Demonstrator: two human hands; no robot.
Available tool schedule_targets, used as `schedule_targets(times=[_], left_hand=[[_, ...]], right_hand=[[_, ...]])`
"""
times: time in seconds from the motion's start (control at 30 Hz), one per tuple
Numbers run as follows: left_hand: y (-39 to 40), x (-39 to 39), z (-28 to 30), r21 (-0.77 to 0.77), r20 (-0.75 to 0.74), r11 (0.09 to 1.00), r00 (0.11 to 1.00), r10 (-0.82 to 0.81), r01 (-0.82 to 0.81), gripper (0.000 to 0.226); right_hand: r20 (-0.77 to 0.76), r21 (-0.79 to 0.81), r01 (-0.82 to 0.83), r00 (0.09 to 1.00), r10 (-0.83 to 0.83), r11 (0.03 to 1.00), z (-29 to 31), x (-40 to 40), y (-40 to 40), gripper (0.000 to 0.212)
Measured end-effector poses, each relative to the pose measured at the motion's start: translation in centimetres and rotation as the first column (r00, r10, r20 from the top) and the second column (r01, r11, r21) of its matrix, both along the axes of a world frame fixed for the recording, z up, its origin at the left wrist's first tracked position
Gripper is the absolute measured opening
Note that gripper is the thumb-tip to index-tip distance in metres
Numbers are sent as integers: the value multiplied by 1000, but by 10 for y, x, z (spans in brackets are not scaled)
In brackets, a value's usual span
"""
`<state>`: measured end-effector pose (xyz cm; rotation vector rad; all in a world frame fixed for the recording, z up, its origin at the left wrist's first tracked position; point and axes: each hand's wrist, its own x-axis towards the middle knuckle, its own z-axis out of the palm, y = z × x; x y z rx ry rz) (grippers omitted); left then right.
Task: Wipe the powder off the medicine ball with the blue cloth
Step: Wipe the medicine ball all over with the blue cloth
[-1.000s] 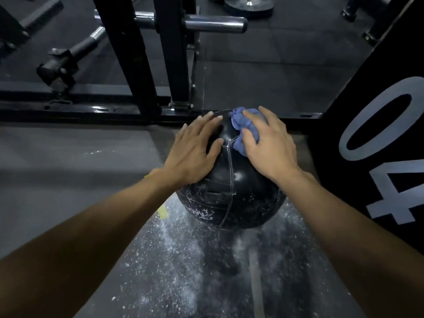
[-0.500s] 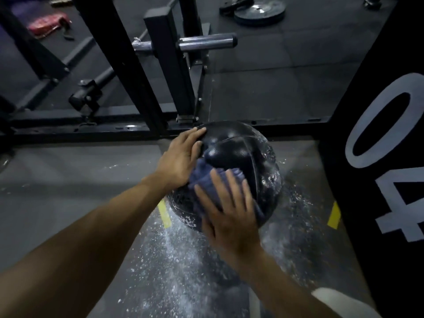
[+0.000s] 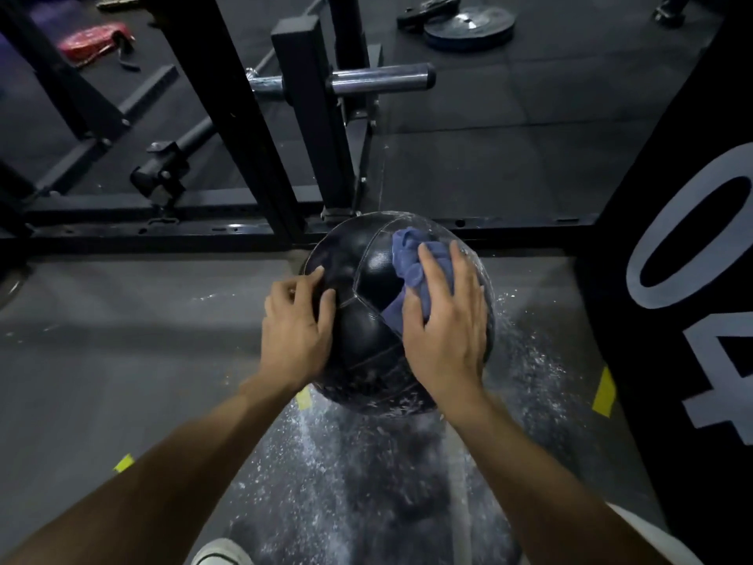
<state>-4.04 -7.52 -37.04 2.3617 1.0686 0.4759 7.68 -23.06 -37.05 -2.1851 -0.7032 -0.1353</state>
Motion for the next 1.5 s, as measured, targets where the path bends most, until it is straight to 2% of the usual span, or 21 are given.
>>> schedule_targets(times=[0.1, 0.2, 0.27, 0.33, 0.43, 0.53, 0.63, 0.77, 0.83, 0.93, 1.03, 1.17, 1.23, 1.37, 1.5], left_hand=[[-12, -6, 12, 47, -6, 997, 998, 58, -58, 40], [-3, 16, 34, 2, 114, 999, 993, 38, -38, 32], [1, 40, 42, 38, 137, 996, 987, -88, 84, 43], [-4, 55, 38, 110, 79, 975, 976, -204, 195, 56], [-25, 48, 26, 161, -6, 962, 975, -224, 222, 60], [-45, 30, 17, 227, 13, 952, 977, -215, 206, 59], [-63, 16, 10, 274, 34, 943, 978, -207, 190, 58], [-88, 2, 4, 297, 33, 932, 973, -229, 209, 57], [-92, 2, 3, 306, 34, 931, 975, -221, 200, 58], [-89, 5, 2, 314, 52, 935, 980, -191, 166, 57], [-87, 4, 2, 323, 68, 932, 979, -194, 163, 56], [-89, 5, 1, 323, 54, 932, 980, -194, 166, 56], [-90, 3, 0, 337, 47, 924, 977, -207, 180, 56], [-94, 2, 0, 366, 18, 910, 976, -219, 197, 55], [-103, 3, 0, 388, 21, 897, 971, -237, 211, 56]], right_hand=[[5, 30, 2, 1000, -2, 1000, 1, -3, -3, 59], [96, 18, -102, 990, 100, 995, -12, -8, -26, 60], [144, -9, -144, 979, 144, 990, -20, -17, -38, 60], [173, -17, -149, 973, 150, 989, -28, -30, -46, 60], [163, 29, -117, 980, 110, 993, -35, -39, -53, 59], [60, 97, -48, 997, 42, 994, -21, -38, -54, 57], [-186, 63, 71, 981, -58, 995, -2, 4, -34, 55], [-532, -24, -3, 847, -11, 1000, 12, 90, -13, 36], [-611, -2, -72, 790, 56, 997, 11, 102, -14, 31], [-496, 46, -131, 857, 136, 990, 10, 81, -27, 37], [-439, 2, -125, 891, 113, 992, 7, 37, -55, 71], [-137, -20, -119, 984, 115, 993, -8, -51, -89, 71], [-45, -34, -85, 995, 84, 996, -16, -69, -89, 67], [-98, -52, -117, 989, 112, 992, 7, -43, -68, 63], [-287, -176, -268, 934, 211, 947, 34, 27, -26, 68]])
